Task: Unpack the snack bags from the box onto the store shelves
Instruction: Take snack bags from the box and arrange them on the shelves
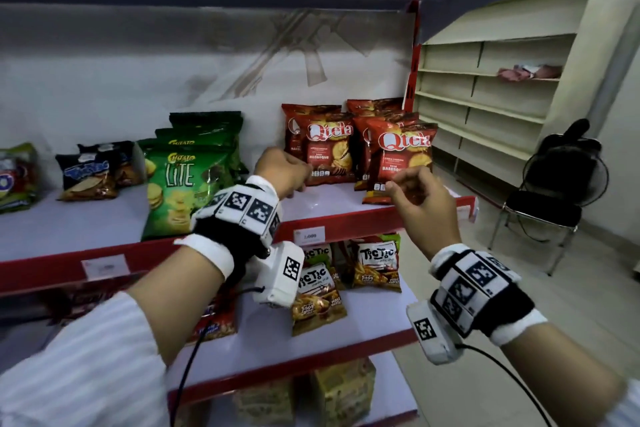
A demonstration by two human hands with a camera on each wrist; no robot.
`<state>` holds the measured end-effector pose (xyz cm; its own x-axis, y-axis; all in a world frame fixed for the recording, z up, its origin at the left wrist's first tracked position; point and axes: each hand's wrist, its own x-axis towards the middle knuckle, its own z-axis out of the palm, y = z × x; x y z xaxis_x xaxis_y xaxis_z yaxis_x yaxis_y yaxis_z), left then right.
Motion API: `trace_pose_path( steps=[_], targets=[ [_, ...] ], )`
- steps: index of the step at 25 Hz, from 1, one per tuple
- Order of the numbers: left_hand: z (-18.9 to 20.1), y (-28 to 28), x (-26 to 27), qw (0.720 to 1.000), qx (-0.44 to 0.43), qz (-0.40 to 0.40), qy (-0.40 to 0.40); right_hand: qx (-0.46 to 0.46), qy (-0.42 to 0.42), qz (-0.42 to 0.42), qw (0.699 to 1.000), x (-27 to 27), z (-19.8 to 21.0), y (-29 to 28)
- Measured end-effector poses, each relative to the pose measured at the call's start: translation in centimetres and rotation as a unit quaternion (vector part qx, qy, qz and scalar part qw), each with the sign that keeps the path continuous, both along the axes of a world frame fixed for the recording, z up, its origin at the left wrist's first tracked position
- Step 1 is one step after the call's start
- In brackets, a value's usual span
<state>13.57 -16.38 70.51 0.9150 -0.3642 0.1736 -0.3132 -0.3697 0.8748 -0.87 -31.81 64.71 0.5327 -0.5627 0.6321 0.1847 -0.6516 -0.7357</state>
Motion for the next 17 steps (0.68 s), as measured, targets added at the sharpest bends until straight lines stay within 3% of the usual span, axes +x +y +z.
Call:
trace_pose_path(
  steps=[4,9,13,17],
  targets=[
    [-3.2,3.6,-2.7,0.995,-0.094,-0.031,-0.015,0.009,0.02,0.005,1.0,-0.2,-2.4,4.6],
    [-9.6,7.6,-5.8,0.988,-0.133,-0.078,-0.01,0.014,0.048,0.002,0.999,-1.1,-7.2,9.6],
    [-16.6,9.6,-7.3,0.991,-0.075,-0.097,0.053,0.04,0.1,0.035,0.994,-2.2,-12.5,12.2],
    [-24.6,10.4,-7.0,0.988,0.0,-0.057,0.143,0.061,0.2,0.082,0.974,-2.4,-19.0,12.5]
  ],
)
